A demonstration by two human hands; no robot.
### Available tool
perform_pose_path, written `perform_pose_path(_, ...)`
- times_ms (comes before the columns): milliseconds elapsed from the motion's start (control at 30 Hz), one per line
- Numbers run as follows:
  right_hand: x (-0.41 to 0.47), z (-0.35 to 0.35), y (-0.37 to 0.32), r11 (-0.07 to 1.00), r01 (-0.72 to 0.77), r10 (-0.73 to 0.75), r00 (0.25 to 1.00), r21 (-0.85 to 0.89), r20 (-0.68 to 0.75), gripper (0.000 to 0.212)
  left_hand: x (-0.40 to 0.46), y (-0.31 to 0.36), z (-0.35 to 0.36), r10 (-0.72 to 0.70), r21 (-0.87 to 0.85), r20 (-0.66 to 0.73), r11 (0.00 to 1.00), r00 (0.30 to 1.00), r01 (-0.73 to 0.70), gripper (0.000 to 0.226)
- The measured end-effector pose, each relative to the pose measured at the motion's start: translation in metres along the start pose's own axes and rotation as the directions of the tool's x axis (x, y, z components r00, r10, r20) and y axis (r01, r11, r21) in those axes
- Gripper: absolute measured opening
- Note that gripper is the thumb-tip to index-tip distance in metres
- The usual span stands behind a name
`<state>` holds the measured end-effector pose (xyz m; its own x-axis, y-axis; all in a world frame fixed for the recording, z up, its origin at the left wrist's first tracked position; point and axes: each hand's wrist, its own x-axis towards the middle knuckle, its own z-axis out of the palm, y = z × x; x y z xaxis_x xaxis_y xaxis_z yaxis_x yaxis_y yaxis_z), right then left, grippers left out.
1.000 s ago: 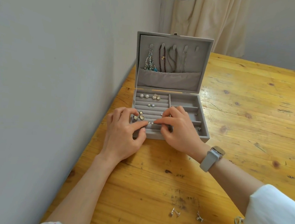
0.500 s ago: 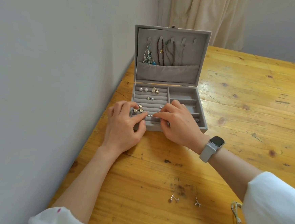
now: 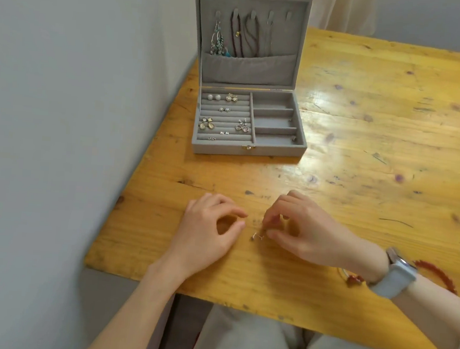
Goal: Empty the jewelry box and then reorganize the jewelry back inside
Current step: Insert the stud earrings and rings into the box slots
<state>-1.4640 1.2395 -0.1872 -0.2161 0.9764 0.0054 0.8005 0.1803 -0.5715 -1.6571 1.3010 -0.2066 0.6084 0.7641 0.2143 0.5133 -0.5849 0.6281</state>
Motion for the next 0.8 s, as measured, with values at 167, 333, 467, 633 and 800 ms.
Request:
perform_pose_path(167, -0.010, 0.015, -0.008, 0.995, -0.062, 0.055, 0.995, -0.080, -0.086, 0.019, -0.014, 0.008, 0.012, -0.010, 0.059, -0.013, 0.998, 1.000, 0.011, 0.025)
perform_pose_path(333, -0.007, 0.016, -0.013, 0.989, -0.080, 0.070, 0.994, -0.128, -0.083, 0.010, -0.014, 0.011, 0.015, 0.015, 0.127, 0.007, 0.992, 1.000, -0.016, 0.027)
perform_pose_path(467, -0.007, 0.012, -0.010, 0.991, -0.111, 0.103, 0.989, -0.076, -0.102, 0.007, -0.013, 0.011, 0.017, 0.020, 0.135, -0.001, 0.991, 1.000, -0.019, 0.015)
perform_pose_path(633, 0.009, -0.005, -0.010, 0.960, -0.215, 0.250, 0.946, 0.178, -0.205, 0.005, -0.002, 0.012, 0.011, -0.029, 0.037, -0.005, 0.999, 1.000, 0.029, 0.003)
perform_pose_path(800, 0.043, -0.025, -0.008, 0.828, -0.263, 0.396, 0.900, 0.496, -0.183, 0.003, 0.037, 0.003, -0.017, -0.166, -0.086, -0.200, 0.985, 0.966, 0.152, 0.010)
